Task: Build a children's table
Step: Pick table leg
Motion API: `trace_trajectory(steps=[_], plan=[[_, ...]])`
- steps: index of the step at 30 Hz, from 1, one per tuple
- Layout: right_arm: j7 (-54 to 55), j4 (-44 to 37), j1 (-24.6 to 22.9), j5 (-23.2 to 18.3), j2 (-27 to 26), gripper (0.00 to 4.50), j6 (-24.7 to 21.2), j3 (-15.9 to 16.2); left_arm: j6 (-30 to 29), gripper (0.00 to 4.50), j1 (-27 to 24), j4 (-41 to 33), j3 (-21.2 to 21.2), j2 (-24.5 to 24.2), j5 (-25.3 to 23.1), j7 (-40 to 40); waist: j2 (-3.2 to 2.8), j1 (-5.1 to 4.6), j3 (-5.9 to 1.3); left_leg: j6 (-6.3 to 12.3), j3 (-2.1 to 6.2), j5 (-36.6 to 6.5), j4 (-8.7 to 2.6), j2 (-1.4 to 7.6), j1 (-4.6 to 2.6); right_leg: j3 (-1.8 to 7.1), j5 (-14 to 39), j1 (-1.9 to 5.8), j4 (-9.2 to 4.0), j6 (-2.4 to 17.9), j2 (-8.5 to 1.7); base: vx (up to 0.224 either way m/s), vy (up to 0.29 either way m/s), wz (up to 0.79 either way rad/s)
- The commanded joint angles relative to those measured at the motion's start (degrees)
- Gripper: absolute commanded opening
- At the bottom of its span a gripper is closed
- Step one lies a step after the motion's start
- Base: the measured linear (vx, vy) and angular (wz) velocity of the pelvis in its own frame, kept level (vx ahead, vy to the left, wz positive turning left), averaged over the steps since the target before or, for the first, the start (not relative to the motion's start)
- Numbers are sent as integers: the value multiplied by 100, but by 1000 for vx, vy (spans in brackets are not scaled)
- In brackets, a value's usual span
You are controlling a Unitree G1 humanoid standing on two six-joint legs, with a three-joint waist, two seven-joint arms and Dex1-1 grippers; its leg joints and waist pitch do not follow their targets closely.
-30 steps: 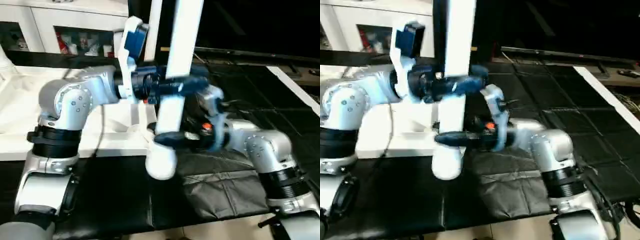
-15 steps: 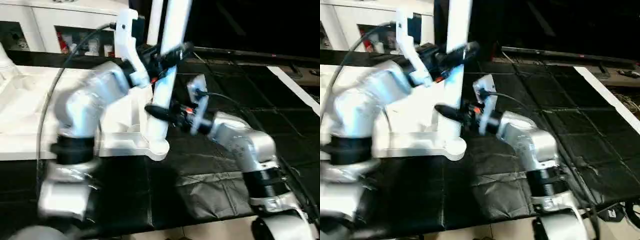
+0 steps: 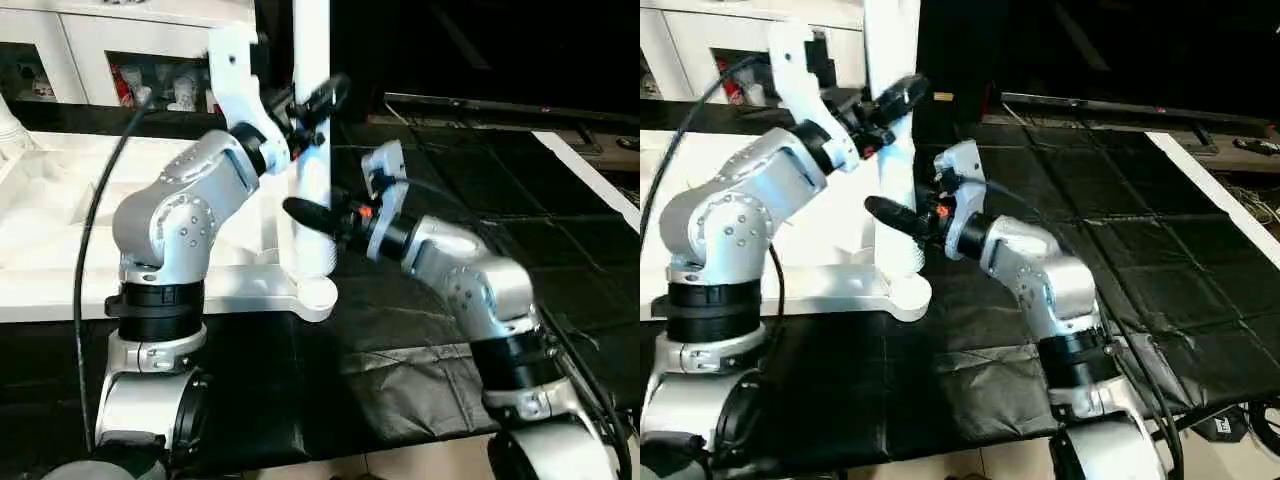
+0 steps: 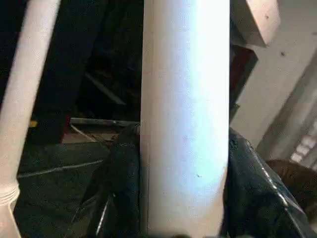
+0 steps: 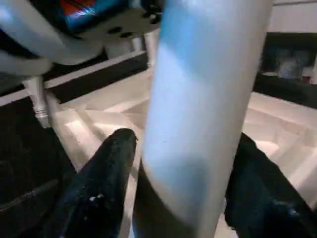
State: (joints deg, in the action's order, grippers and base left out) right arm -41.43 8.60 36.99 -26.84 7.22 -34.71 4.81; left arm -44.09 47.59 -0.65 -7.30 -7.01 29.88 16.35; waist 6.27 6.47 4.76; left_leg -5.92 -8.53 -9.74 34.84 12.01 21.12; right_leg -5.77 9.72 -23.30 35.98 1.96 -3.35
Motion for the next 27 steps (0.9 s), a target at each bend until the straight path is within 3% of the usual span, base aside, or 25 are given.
trace_trajectory(steps=[1, 4, 8, 12, 18, 19, 27], plan=[[-424, -22, 165, -277, 244, 303, -265, -164, -83, 179, 156, 60, 181, -80, -61, 180, -117, -21, -503, -202, -7, -997, -401, 123, -35, 321, 1588, 353, -478, 289, -449, 0, 0, 0], [-601, 67, 224, -292, 384, 321, -337, -174, -87, 179, 197, 85, 186, -125, -63, 251, -119, -14, -504, -184, -19, -928, -389, 118, -27, 330, 1532, 363, -472, 355, -460, 0, 0, 0], [-959, 209, 296, -276, 679, 324, -729, 63, -82, 179, 258, 105, 221, -188, 6, 379, -108, -8, -500, -170, -25, -889, -381, 114, -28, 328, 1600, 369, -481, 401, -461, 0, 0, 0], [-1087, 311, 310, -346, 708, 324, -827, 115, -133, 179, 262, 52, 271, -187, 84, 472, -84, -5, -505, -161, -31, -886, -373, 120, -33, 323, 1670, 360, -493, 447, -471, 0, 0, 0], [-1323, 528, 391, -386, 709, 324, -814, 129, -304, 179, 265, -86, 300, -195, 278, 701, -94, 0, -506, -178, -27, -852, -374, 127, -21, 321, 1649, 362, -475, 507, -477, 0, 0, 0], [-1343, 535, 394, -385, 714, 296, -813, 132, -311, 179, 268, -87, 300, -197, 288, 716, -99, 0, -505, -175, -28, -860, -374, 128, -25, 322, 1636, 360, -481, 524, -477, 0, 0, 0], [-1746, 596, 403, -394, 827, 238, -867, 244, -391, 179, 336, -98, 290, -235, 403, 890, -101, 8, -503, -170, -29, -858, -373, 128, -31, 320, 1676, 364, -482, 513, -477, 0, 0, 0]])
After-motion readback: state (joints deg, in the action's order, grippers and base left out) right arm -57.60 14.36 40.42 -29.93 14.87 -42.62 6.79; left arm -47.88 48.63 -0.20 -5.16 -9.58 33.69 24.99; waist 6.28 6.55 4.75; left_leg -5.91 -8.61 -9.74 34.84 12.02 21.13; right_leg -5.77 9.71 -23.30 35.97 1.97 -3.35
